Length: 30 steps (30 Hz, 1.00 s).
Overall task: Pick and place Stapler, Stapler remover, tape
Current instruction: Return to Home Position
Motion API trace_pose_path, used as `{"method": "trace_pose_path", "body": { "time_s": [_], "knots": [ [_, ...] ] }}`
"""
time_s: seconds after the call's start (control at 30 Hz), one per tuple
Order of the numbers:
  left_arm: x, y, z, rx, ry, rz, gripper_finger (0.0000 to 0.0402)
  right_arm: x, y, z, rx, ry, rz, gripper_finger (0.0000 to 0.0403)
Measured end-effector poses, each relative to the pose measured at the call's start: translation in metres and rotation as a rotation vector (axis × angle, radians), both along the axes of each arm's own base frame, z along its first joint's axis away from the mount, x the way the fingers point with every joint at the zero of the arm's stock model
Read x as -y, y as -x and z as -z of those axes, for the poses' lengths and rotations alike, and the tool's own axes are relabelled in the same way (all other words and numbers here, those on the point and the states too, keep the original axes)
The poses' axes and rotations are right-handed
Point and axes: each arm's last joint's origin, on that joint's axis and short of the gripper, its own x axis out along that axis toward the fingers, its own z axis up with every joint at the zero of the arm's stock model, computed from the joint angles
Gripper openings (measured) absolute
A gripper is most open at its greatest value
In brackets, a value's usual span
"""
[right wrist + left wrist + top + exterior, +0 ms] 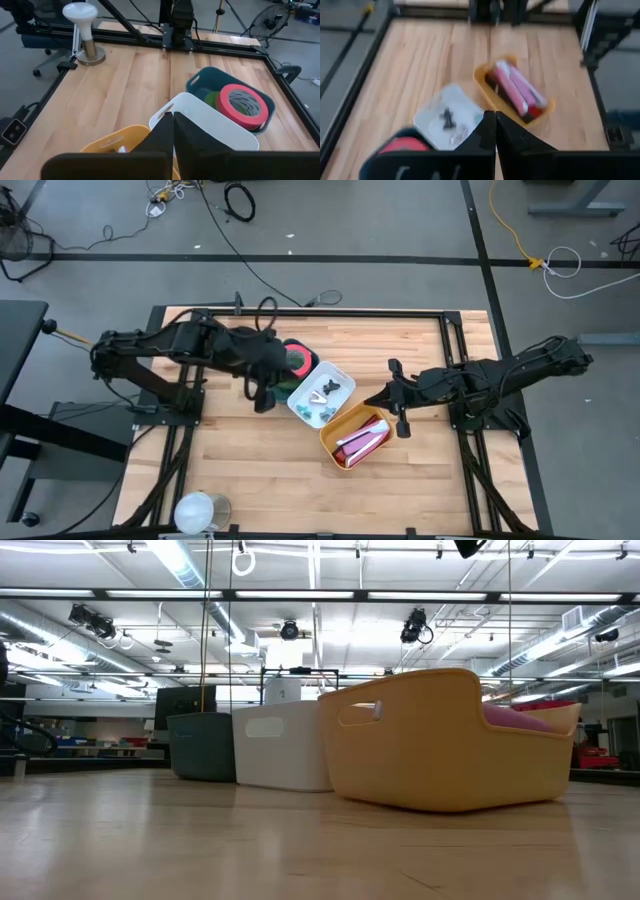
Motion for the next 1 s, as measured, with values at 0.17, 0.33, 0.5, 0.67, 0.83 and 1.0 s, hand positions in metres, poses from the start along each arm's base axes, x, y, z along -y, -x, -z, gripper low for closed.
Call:
{"method": "trace_pose_path", "body": {
  "time_s": [0.17,0.33,0.5,0.67,0.83,1.0],
  "knots": [
    [-0.003,0.006,0.017,0.192,0.047,0.014,0.0002,0.0,0.0,-0.001,0.008,-0.005,0.004,0.0012],
    [-0.006,0.022,0.048,0.333,0.134,0.023,0.0002,0.0,-0.001,0.0,0.008,-0.024,0.012,0.0013],
    [-0.007,0.049,0.064,0.41,0.141,0.04,0.0002,-0.001,-0.003,-0.003,0.042,-0.086,0.033,0.0013],
    [-0.01,0.081,0.08,0.458,0.13,0.051,0.0001,-0.001,-0.004,-0.006,0.071,-0.09,0.031,0.0013],
    [-0.013,0.11,0.104,0.466,0.124,0.043,0.0001,-0.001,-0.005,-0.008,0.088,-0.075,0.022,0.0013],
    [-0.015,0.136,0.129,0.488,0.125,0.042,0.0001,-0.002,-0.005,-0.009,0.106,-0.079,0.021,0.0013]
  ]
}}
